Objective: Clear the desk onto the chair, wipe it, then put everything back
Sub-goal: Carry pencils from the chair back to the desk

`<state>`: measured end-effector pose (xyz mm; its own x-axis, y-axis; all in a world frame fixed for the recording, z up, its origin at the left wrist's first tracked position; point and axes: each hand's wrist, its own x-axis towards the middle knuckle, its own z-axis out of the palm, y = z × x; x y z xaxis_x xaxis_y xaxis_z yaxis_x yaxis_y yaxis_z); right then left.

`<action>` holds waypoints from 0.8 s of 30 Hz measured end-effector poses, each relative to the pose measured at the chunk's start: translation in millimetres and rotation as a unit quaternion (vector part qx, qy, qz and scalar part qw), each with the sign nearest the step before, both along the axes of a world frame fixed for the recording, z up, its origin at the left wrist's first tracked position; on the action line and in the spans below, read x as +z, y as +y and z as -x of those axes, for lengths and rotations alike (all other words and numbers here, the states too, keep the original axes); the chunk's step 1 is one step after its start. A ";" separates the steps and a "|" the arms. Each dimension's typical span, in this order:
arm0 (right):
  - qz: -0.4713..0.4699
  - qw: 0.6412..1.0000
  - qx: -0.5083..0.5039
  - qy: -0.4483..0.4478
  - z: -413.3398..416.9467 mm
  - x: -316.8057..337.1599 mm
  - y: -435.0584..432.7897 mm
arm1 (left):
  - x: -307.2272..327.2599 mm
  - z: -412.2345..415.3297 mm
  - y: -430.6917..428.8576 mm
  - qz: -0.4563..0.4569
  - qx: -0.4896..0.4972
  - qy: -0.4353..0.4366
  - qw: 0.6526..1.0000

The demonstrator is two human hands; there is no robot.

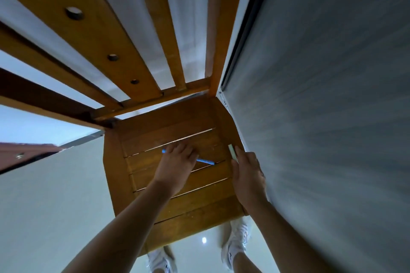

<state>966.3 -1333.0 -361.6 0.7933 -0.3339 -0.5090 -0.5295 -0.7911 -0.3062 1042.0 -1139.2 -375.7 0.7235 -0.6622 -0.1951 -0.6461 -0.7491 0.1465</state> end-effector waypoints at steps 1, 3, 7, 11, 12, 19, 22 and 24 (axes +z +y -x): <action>-0.002 1.000 -0.004 -0.008 -0.1 6.4 2.2 | 7.3 3.0 7.6 0.016 0.038 0.009 0.999; -0.017 0.999 -0.013 -0.025 -1.3 25.7 9.1 | 28.8 8.9 21.5 0.054 0.120 0.036 0.991; -0.050 0.997 -0.019 -0.048 -9.9 100.4 33.0 | 105.3 17.9 44.5 0.147 0.278 0.094 0.945; -0.100 0.987 -0.020 -0.122 -24.6 206.0 67.9 | 216.3 21.5 69.5 0.225 0.412 0.119 0.875; -0.114 0.983 -0.021 -0.144 -28.5 235.5 77.9 | 249.3 20.6 76.8 0.258 0.438 0.127 0.852; -0.203 0.934 0.042 -0.292 -46.7 407.5 140.3 | 447.6 40.9 136.3 0.419 0.490 0.081 0.760; -0.258 0.901 0.111 -0.330 -51.2 455.1 171.8 | 498.8 74.1 167.3 0.465 0.525 0.028 0.712; -0.301 0.879 0.154 -0.336 -49.5 475.1 193.8 | 520.5 104.4 184.9 0.491 0.548 -0.013 0.677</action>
<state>1015.8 -1139.2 113.5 0.9882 0.1186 0.0971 0.1408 -0.4530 -0.8803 937.6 -954.2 144.8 0.8800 0.4742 -0.0274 0.2066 -0.3302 0.9210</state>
